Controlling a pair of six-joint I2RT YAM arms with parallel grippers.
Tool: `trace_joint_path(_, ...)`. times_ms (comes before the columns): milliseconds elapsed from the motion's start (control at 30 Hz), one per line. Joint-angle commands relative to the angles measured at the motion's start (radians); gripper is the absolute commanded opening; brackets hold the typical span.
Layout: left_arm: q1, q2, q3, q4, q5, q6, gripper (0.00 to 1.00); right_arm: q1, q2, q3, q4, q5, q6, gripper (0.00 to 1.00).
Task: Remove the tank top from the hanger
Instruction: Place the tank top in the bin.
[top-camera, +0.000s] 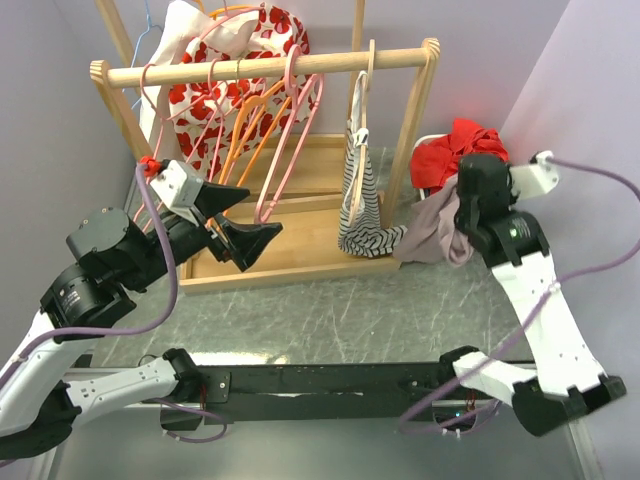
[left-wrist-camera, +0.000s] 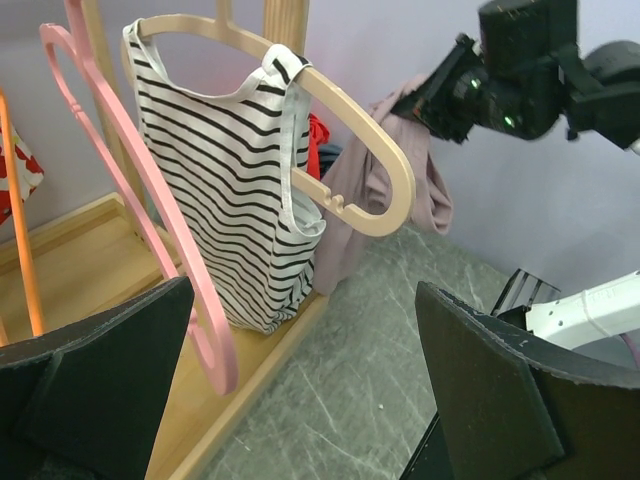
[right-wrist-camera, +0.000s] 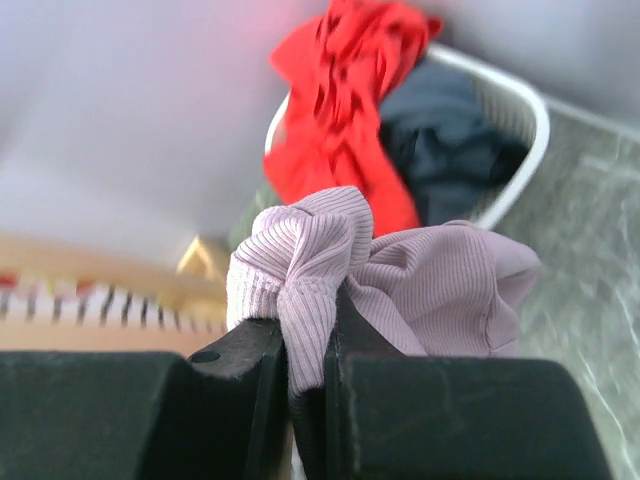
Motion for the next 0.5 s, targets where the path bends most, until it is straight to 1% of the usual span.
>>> trace_joint_path(0,0.002,0.02,0.032,0.028,-0.048,-0.019,0.99,-0.099,0.117,0.151,0.187,0.021,-0.098,0.0)
trace_joint_path(33,0.002,0.025,0.041,0.02,-0.07,-0.018,1.0,-0.114,0.138,0.173,0.242,-0.005,-0.118,0.0)
trace_joint_path(67,0.001,0.037,0.05,0.014,-0.071,-0.018,0.99,-0.137,0.156,0.196,0.261,-0.008,-0.152,0.0)
trace_joint_path(133,0.002,0.049,0.069,0.006,-0.07,-0.012,1.0,-0.162,0.226,0.299,0.287,-0.034,-0.187,0.0)
trace_joint_path(167,0.001,0.057,0.069,0.006,-0.067,-0.012,0.99,-0.201,0.256,0.348,0.273,-0.056,-0.194,0.0)
trace_joint_path(200,0.001,0.063,0.07,0.009,-0.059,-0.01,0.99,-0.217,0.317,0.444,0.261,-0.061,-0.198,0.0)
trace_joint_path(300,0.002,0.087,0.078,0.014,-0.038,-0.013,0.99,-0.278,0.433,0.593,0.206,-0.073,-0.2,0.0)
trace_joint_path(367,0.002,0.107,0.083,0.014,-0.027,-0.015,0.99,-0.295,0.487,0.626,0.177,-0.099,-0.183,0.0)
trace_joint_path(467,0.001,0.137,0.102,0.006,-0.022,-0.012,0.99,-0.297,0.501,0.562,0.201,-0.099,-0.155,0.0)
